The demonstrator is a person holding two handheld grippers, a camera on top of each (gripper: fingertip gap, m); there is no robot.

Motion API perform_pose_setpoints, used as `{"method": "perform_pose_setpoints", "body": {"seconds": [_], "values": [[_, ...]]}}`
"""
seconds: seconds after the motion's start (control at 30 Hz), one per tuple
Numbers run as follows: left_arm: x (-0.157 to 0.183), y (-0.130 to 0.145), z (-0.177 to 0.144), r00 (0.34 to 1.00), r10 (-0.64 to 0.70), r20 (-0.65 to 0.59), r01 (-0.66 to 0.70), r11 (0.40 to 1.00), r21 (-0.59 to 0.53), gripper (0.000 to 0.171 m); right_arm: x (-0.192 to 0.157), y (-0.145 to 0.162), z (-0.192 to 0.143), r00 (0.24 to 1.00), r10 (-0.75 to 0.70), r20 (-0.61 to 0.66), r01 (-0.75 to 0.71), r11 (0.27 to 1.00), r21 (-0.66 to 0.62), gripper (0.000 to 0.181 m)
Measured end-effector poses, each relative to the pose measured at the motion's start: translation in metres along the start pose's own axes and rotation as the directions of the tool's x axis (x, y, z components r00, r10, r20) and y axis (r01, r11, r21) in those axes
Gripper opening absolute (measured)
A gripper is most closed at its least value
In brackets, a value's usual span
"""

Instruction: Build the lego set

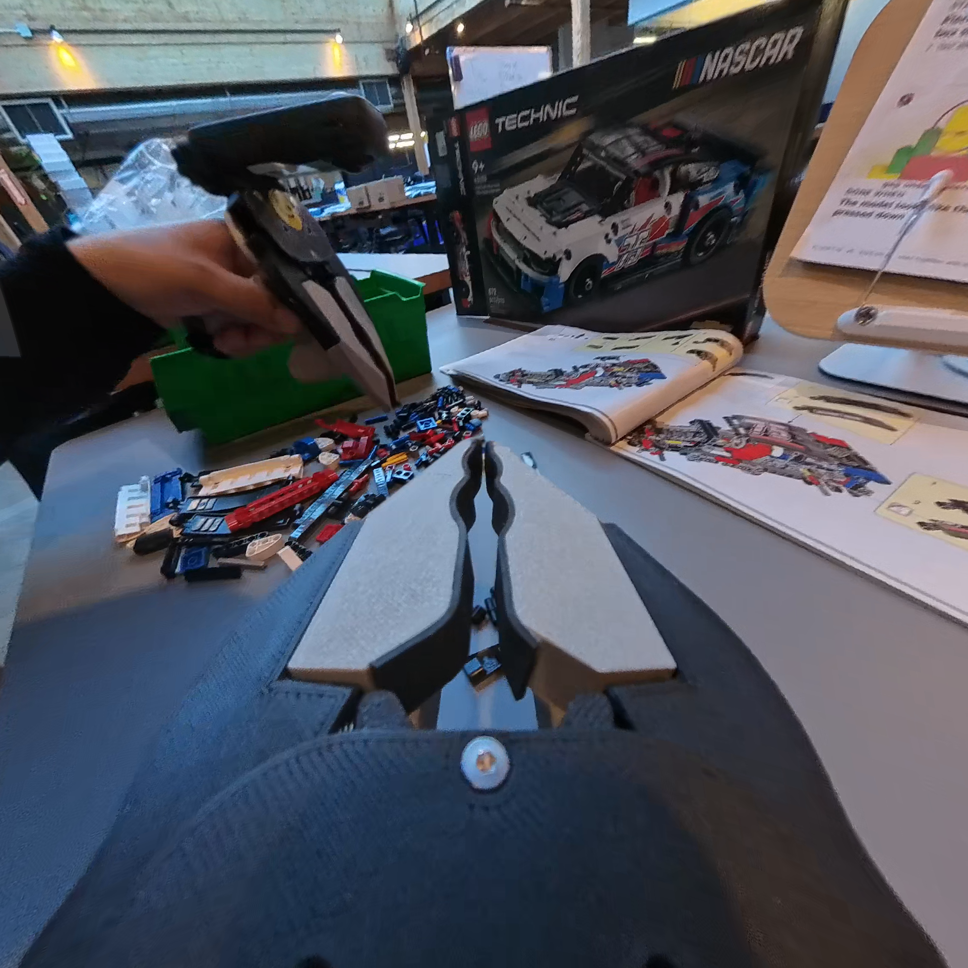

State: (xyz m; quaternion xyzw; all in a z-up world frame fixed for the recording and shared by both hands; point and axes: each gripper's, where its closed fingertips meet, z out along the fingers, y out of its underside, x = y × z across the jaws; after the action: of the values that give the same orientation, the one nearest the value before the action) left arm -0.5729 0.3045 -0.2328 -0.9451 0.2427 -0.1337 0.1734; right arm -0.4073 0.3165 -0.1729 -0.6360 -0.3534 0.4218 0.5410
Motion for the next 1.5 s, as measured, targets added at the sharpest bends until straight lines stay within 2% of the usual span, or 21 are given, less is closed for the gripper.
{"method": "perform_pose_setpoints", "body": {"seconds": [0.07, 0.17, 0.33, 0.43, 0.53, 0.67, 0.9, 1.03, 1.13, 1.27, 1.5], "values": [[0.050, -0.014, 0.020, 0.988, 0.063, -0.141, -0.061, 0.998, 0.017, 0.004, 0.003, -0.004, -0.003, 1.000, -0.007, -0.016, 0.007, 1.000, 0.023, 0.000], [0.099, -0.030, 0.051, 0.964, 0.130, -0.230, -0.126, 0.991, 0.033, 0.005, 0.007, -0.007, -0.005, 0.999, -0.004, -0.036, 0.006, 0.999, 0.039, 0.000], [0.115, -0.023, 0.089, 0.964, 0.157, -0.214, -0.176, 0.981, -0.076, 0.005, 0.014, -0.018, -0.014, 0.997, -0.006, -0.080, 0.014, 0.995, 0.102, 0.000], [0.124, -0.023, 0.089, 0.960, 0.135, -0.247, -0.155, 0.986, -0.063, 0.011, 0.014, -0.018, -0.014, 0.997, 0.000, -0.076, 0.008, 0.995, 0.101, 0.000], [0.118, -0.023, 0.080, 0.970, 0.135, -0.200, -0.146, 0.988, -0.043, 0.014, 0.012, -0.020, -0.015, 0.997, -0.015, -0.082, 0.023, 0.994, 0.104, 0.000], [0.109, -0.019, 0.048, 0.981, 0.119, -0.151, -0.114, 0.993, 0.043, 0.014, 0.012, -0.029, -0.021, 0.994, -0.038, -0.106, 0.054, 0.987, 0.152, 0.000], [0.068, 0.033, -0.018, 0.995, -0.057, -0.087, 0.076, 0.972, 0.223, 0.012, 0.016, -0.027, -0.021, 0.992, -0.035, -0.119, 0.053, 0.987, 0.149, 0.000], [0.043, 0.054, -0.042, 0.993, -0.115, 0.005, 0.106, 0.933, 0.343, 0.016, 0.020, -0.021, -0.016, 0.990, -0.036, -0.137, 0.053, 0.991, 0.124, 0.000], [0.038, 0.070, -0.041, 0.993, -0.112, 0.041, 0.086, 0.912, 0.400, 0.017, 0.025, -0.011, -0.011, 0.987, -0.043, -0.155, 0.056, 0.995, 0.082, 0.000], [0.032, 0.097, -0.020, 0.995, -0.092, 0.043, 0.072, 0.935, 0.348, 0.017, 0.026, 0.003, 0.000, 0.987, -0.041, -0.158, 0.047, 0.998, 0.031, 0.000], [0.018, 0.104, -0.025, 0.996, -0.085, 0.030, 0.067, 0.921, 0.384, 0.015, 0.023, 0.013, 0.011, 0.984, -0.095, -0.153, 0.093, 0.995, -0.023, 0.000]]}}
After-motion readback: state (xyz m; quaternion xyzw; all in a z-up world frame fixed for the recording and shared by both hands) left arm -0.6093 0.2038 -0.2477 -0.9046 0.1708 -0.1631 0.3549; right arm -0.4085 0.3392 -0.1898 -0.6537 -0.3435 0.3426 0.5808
